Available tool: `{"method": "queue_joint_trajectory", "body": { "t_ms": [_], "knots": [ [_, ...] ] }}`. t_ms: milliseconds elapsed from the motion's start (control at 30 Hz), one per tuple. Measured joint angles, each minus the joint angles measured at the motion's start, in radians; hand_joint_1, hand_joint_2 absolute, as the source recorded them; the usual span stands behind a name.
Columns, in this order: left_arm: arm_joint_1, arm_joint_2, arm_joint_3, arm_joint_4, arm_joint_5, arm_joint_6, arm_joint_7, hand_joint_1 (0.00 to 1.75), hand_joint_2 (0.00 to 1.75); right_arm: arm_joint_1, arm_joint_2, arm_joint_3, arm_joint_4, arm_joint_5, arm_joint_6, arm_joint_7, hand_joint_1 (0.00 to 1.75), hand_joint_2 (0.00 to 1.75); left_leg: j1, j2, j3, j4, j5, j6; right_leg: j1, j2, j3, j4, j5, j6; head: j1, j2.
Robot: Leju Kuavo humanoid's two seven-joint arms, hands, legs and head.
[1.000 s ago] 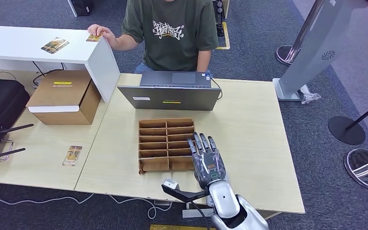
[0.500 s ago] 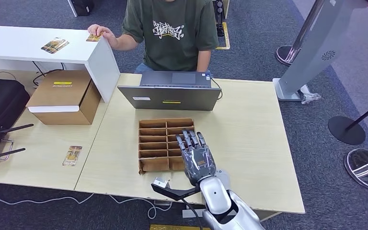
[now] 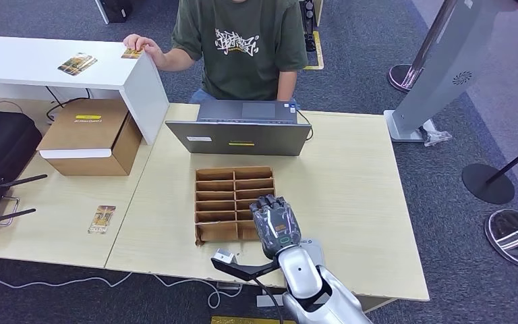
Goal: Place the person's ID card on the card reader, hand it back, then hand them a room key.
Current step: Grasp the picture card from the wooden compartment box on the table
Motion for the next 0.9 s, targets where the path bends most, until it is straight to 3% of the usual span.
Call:
{"method": "queue_joint_trajectory", "body": {
  "t_ms": [600, 900],
  "knots": [
    [0.000, 0.000, 0.000, 0.000, 0.004, 0.000, -0.004, 0.00, 0.00, 0.003, 0.000, 0.000, 0.002, -0.002, -0.002, 0.002, 1.53, 1.75, 0.000, 0.000, 0.000, 0.000, 0.000, 0.000, 0.000, 0.000, 0.000, 0.000, 0.000, 0.000, 0.000, 0.000],
    [0.001, 0.000, 0.000, 0.000, 0.008, -0.002, -0.008, 0.00, 0.00, 0.019, -0.002, -0.008, -0.018, -0.002, -0.026, 0.003, 1.70, 1.75, 0.000, 0.000, 0.000, 0.000, 0.000, 0.000, 0.000, 0.000, 0.000, 0.000, 0.000, 0.000, 0.000, 0.000]
  ]
}}
